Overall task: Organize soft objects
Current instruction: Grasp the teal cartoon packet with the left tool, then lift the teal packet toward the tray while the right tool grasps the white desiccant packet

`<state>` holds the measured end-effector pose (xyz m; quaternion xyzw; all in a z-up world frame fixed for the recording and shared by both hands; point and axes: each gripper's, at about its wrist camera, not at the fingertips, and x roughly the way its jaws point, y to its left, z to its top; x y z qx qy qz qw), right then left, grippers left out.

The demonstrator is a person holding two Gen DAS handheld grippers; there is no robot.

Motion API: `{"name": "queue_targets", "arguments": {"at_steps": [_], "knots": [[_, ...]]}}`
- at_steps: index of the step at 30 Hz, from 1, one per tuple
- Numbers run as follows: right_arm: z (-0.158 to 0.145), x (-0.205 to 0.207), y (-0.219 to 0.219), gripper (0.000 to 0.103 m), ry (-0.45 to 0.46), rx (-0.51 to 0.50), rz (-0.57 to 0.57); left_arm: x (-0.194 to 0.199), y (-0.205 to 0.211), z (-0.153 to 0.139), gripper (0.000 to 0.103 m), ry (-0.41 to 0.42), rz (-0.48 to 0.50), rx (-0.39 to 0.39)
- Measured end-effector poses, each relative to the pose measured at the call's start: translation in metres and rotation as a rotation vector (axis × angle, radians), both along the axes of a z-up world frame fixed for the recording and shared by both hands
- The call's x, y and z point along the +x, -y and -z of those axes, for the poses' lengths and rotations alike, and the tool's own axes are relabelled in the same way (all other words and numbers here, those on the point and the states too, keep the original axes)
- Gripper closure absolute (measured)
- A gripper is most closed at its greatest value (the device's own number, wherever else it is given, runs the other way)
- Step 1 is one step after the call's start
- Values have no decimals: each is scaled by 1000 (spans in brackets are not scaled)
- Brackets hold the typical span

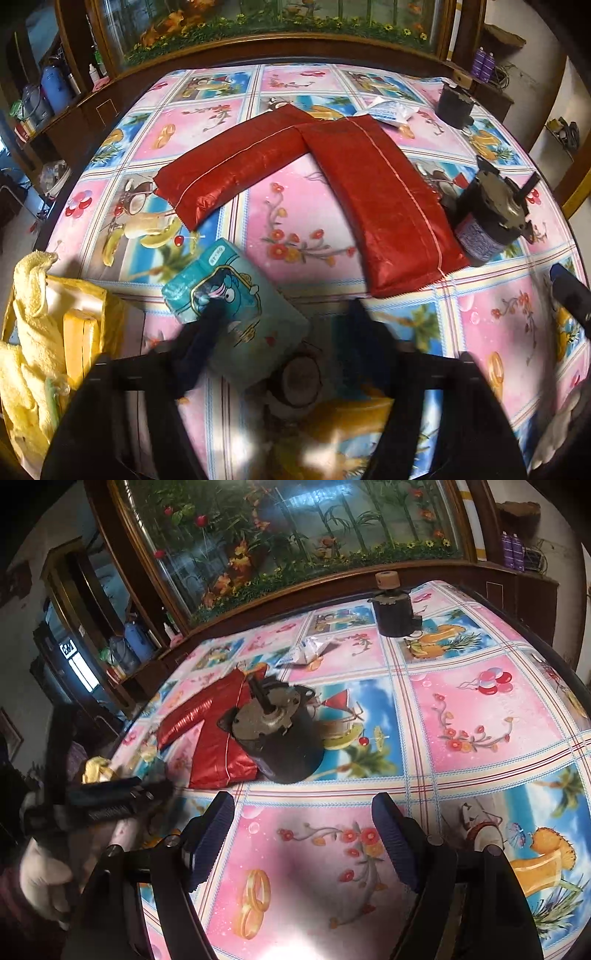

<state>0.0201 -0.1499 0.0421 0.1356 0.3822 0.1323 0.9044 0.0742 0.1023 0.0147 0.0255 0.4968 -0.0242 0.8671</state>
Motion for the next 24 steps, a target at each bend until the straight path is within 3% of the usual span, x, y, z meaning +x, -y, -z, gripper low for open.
{"name": "queue_targets", "arguments": {"at_steps": [1, 3, 8, 11, 14, 16, 20, 24], "knots": [[-3, 0, 4, 24, -2, 10, -2, -3, 0, -2, 74, -1, 3, -3], [-12, 0, 15, 24, -4, 26, 0, -12, -5, -6, 77, -18, 8, -79], [-40, 20, 34, 23, -33, 85, -9, -36, -21, -10, 77, -15, -1, -193], [-60, 57, 32, 19, -97, 168, -65, -44, -28, -15, 77, 3, -9, -233], [-66, 101, 24, 19, -179, 213, -98, -45, -33, -20, 63, 17, -9, -247], [-65, 137, 15, 19, -219, 179, -95, -45, -35, -22, 49, 31, -20, -238], [-44, 205, -6, 19, -345, 134, -108, -39, -38, -19, 49, 27, -29, -236], [-19, 252, -34, 28, -445, 3, -109, -27, -35, -10, 49, -7, -39, -232]]}}
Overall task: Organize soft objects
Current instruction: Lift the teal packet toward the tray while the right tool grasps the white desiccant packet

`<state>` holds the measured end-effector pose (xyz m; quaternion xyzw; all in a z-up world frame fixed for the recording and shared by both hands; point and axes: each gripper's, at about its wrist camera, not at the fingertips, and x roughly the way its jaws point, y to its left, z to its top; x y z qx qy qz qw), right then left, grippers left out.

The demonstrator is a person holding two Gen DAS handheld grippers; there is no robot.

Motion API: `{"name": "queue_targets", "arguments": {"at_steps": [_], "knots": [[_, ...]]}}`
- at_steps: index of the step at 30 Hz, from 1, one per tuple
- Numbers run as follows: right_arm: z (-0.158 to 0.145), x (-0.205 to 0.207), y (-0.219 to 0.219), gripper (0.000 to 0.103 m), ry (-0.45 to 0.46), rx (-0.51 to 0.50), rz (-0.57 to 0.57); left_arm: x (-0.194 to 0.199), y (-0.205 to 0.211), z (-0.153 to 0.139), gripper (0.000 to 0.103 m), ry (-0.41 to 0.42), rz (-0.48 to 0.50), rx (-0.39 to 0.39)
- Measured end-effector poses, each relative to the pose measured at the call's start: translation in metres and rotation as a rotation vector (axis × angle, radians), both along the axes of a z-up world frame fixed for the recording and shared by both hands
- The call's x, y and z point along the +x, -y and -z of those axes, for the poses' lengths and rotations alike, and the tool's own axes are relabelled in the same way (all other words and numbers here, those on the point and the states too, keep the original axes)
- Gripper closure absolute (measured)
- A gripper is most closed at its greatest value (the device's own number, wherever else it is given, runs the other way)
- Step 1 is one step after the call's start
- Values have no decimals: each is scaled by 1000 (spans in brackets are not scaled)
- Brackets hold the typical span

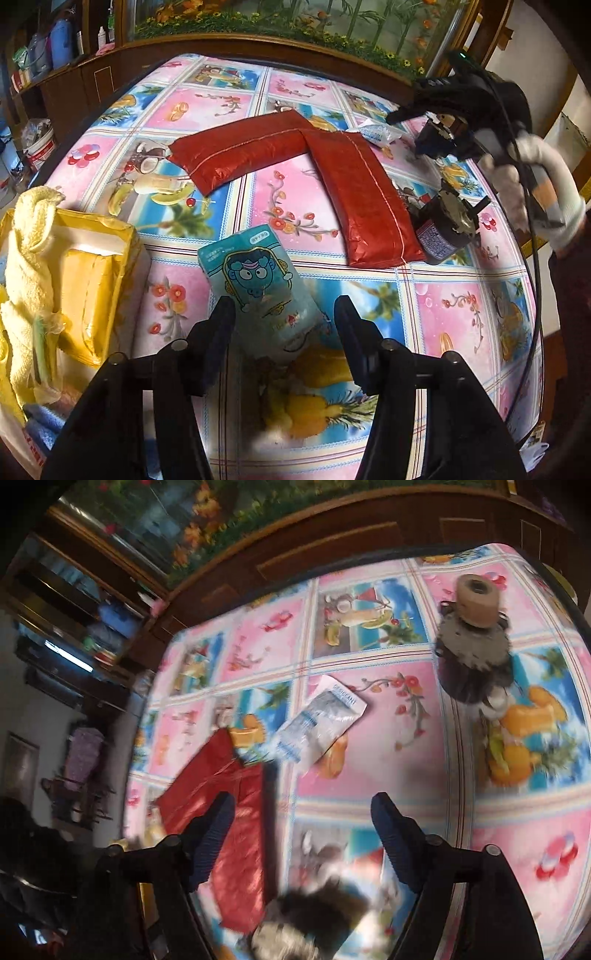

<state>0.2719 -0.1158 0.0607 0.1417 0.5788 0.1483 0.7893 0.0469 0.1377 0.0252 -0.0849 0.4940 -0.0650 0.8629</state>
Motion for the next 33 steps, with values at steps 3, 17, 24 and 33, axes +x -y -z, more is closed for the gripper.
{"name": "queue_targets", "arguments": {"at_steps": [3, 17, 24, 33], "knots": [[11, 24, -21, 31, -34, -66, -16, 9, 7, 4, 37, -6, 5, 28], [34, 61, -39, 67, -87, -230, -3, 7, 25, 5, 92, 54, 44, 127], [7, 40, -17, 76, -18, -152, 18, -6, 14, -13, 92, 92, 23, 40], [-42, -8, 11, 76, 93, -122, 40, -35, 3, -40, 100, 144, 3, 20]]}}
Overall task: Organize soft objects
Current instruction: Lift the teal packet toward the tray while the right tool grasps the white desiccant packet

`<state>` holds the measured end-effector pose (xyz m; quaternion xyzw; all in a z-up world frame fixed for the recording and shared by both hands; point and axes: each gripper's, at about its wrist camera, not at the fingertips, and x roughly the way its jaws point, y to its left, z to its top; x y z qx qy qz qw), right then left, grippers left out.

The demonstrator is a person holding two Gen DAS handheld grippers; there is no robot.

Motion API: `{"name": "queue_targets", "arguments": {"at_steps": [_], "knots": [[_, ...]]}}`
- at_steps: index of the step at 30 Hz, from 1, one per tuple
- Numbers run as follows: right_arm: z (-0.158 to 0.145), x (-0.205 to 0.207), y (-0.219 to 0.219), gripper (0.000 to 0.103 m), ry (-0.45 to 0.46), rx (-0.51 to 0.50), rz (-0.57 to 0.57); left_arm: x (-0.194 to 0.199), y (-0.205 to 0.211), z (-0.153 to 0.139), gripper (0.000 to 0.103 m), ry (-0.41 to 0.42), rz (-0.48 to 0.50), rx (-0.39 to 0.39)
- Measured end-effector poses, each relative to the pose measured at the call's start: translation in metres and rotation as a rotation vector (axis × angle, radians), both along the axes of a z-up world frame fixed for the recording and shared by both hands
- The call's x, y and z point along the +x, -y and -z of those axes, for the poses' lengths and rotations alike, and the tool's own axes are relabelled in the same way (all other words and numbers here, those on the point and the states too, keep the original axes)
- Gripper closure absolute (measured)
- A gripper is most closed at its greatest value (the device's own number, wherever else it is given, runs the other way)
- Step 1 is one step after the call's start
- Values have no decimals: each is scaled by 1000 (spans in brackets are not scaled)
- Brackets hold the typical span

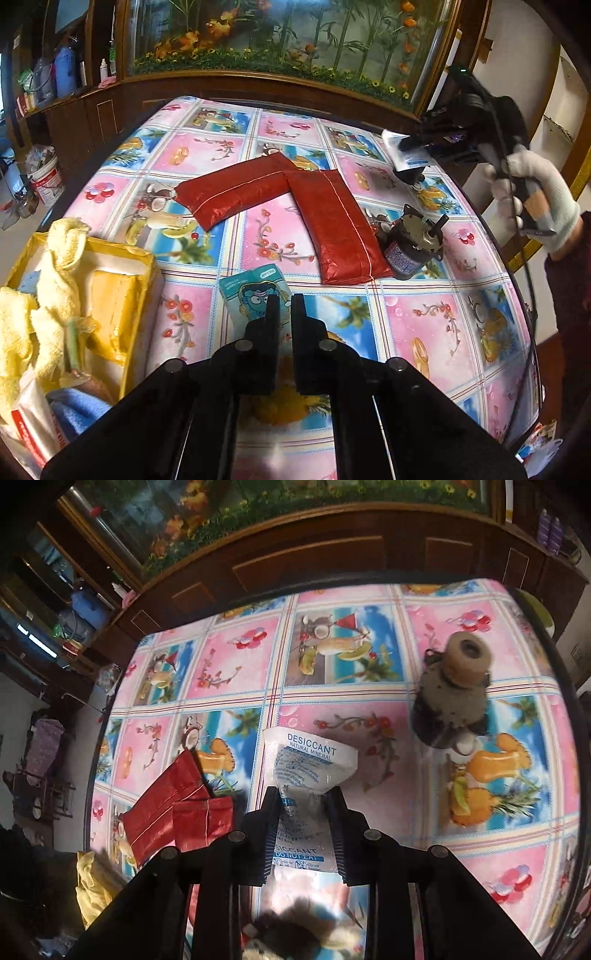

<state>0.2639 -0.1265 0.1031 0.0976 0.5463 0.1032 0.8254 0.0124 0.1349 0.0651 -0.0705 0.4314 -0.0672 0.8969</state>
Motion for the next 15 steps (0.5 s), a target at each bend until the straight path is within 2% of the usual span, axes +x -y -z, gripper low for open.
{"name": "queue_targets", "arguments": {"at_steps": [2, 3, 4, 6, 8, 9, 10, 11, 13, 15], "knots": [[-11, -14, 3, 76, 24, 8, -8, 6, 0, 8, 94, -49, -16, 22], [-16, -22, 4, 76, 33, 19, -17, 10, 0, 15, 80, -78, -30, 30], [-21, -30, 3, 76, 43, 31, -26, 14, 0, 23, 59, -103, -49, 42], [-29, -47, 5, 76, 62, 59, -41, 23, 3, 37, 36, -137, -89, 102], [-36, -66, 6, 76, 80, 97, -64, 31, 10, 46, 35, -156, -120, 194], [-36, -66, 6, 76, 80, 97, -64, 36, 14, 49, 31, -156, -122, 230], [-40, -77, 5, 76, 93, 113, -79, 40, 17, 51, 21, -150, -123, 252], [-44, -89, 4, 76, 105, 125, -97, 43, 20, 53, 18, -137, -126, 274], [-51, -110, 1, 76, 130, 147, -135, 48, 24, 56, 18, -114, -110, 272], [-55, -127, -1, 76, 146, 176, -164, 53, 27, 65, 21, -151, -68, 218]]}}
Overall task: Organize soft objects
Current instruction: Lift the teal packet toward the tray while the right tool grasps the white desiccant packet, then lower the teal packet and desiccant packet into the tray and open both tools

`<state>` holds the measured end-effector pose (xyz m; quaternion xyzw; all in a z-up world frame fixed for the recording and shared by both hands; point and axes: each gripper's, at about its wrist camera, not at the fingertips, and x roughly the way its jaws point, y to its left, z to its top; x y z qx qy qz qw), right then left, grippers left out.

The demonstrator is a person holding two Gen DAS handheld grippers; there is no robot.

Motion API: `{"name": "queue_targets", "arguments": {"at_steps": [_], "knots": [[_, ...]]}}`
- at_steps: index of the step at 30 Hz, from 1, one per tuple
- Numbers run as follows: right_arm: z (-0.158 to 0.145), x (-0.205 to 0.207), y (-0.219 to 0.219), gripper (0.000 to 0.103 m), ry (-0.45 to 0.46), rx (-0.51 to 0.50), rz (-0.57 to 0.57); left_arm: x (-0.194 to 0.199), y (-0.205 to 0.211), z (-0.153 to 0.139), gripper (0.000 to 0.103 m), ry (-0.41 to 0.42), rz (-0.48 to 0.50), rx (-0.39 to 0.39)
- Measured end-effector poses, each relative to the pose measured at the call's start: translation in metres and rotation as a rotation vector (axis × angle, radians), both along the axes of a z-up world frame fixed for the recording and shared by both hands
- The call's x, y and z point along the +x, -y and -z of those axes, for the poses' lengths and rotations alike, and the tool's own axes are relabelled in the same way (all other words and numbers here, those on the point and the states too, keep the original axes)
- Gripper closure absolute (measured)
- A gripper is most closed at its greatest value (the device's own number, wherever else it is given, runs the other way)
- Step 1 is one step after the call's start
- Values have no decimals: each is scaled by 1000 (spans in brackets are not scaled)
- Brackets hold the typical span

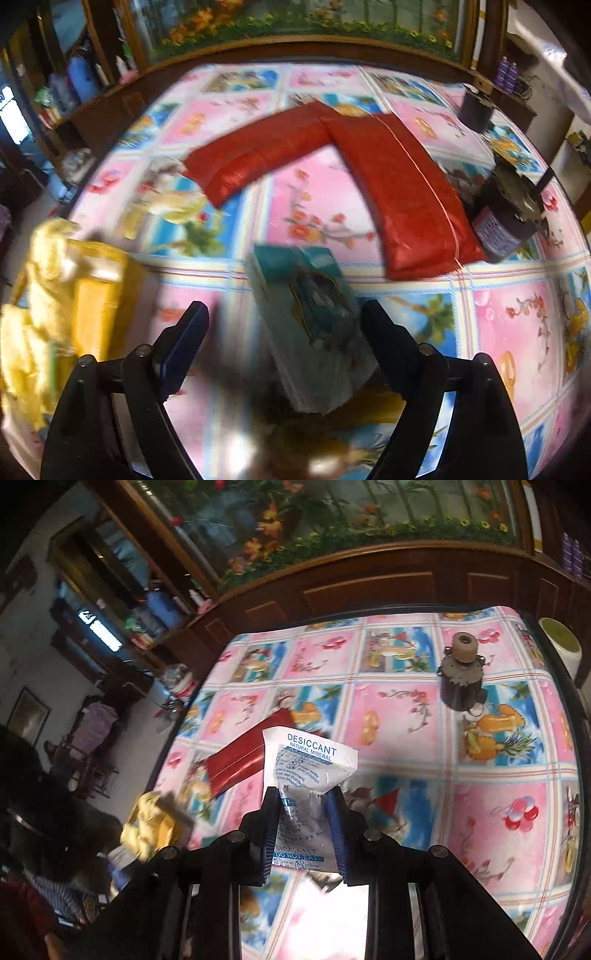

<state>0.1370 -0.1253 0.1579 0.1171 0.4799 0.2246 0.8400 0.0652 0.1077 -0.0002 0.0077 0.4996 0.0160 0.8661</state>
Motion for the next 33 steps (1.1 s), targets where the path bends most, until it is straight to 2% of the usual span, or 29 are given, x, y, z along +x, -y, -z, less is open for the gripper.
{"name": "queue_targets", "arguments": {"at_steps": [1, 2, 3, 5, 11, 15, 19, 21, 25, 29, 33], "knots": [[-1, -8, -1, 76, 4, 20, -14, -3, -2, -1, 35, 29, 9, -56], [-2, -16, -2, 76, 8, 40, -26, -6, 0, -2, 46, 44, 21, -39], [-2, -23, -3, 76, 11, 60, -36, -9, 2, -5, 62, 51, 46, -51], [0, -35, -6, 76, 11, 89, -57, -14, -2, -9, 70, 38, 50, -122], [9, -63, -19, 76, 22, 88, -92, -41, -14, -33, 72, 101, 30, -232], [14, -76, -29, 76, 24, 87, -111, -72, -33, -66, 72, 167, -3, -310], [17, -87, -44, 76, 19, 97, -146, -108, -62, -97, 72, 239, -57, -336], [18, -92, -54, 76, 15, 102, -164, -127, -80, -108, 72, 270, -94, -326], [20, -103, -84, 75, 11, 107, -218, -154, -123, -115, 72, 304, -203, -239], [25, -114, -118, 75, 7, 107, -274, -167, -164, -102, 71, 290, -312, -184], [29, -119, -149, 75, -4, 116, -314, -170, -190, -82, 71, 260, -382, -175]]}}
